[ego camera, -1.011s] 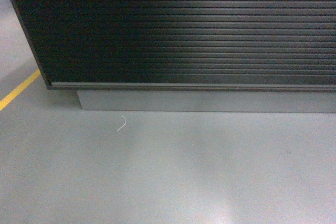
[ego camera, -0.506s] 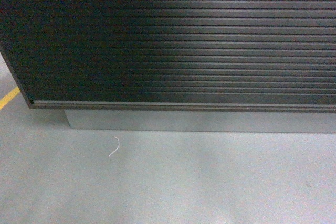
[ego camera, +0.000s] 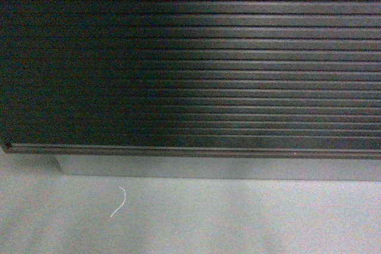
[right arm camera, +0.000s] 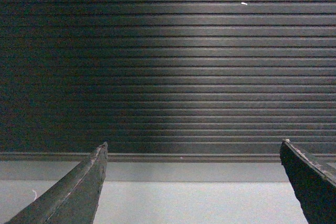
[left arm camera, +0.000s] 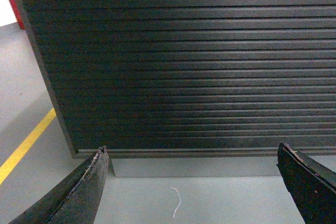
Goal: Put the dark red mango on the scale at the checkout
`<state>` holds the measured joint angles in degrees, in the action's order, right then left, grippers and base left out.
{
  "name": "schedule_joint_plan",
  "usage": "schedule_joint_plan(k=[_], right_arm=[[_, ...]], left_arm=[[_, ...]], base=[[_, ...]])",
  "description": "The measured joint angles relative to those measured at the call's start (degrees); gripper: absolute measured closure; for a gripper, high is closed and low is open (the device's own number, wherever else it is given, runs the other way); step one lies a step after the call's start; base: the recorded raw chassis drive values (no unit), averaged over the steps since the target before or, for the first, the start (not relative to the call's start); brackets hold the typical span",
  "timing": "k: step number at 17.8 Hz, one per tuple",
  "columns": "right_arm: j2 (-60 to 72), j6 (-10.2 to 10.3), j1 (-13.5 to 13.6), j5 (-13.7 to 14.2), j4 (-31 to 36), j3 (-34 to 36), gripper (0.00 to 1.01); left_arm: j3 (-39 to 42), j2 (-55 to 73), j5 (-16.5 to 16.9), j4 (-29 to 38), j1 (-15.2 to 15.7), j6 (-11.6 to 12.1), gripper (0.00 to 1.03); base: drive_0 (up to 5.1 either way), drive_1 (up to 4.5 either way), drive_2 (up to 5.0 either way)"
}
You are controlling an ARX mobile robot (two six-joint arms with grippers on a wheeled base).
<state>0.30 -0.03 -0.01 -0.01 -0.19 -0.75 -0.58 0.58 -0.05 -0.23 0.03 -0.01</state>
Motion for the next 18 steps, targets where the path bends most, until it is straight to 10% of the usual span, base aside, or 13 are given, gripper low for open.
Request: schedule_joint_plan(k=[18], right_arm=[[0.0, 0.0, 0.0, 0.0, -0.02, 0.0, 0.03]], left_arm=[[0.0, 0.0, 0.02, 0.0, 0.0, 0.0, 0.05]], base=[[-0.1, 1.9, -2.0]])
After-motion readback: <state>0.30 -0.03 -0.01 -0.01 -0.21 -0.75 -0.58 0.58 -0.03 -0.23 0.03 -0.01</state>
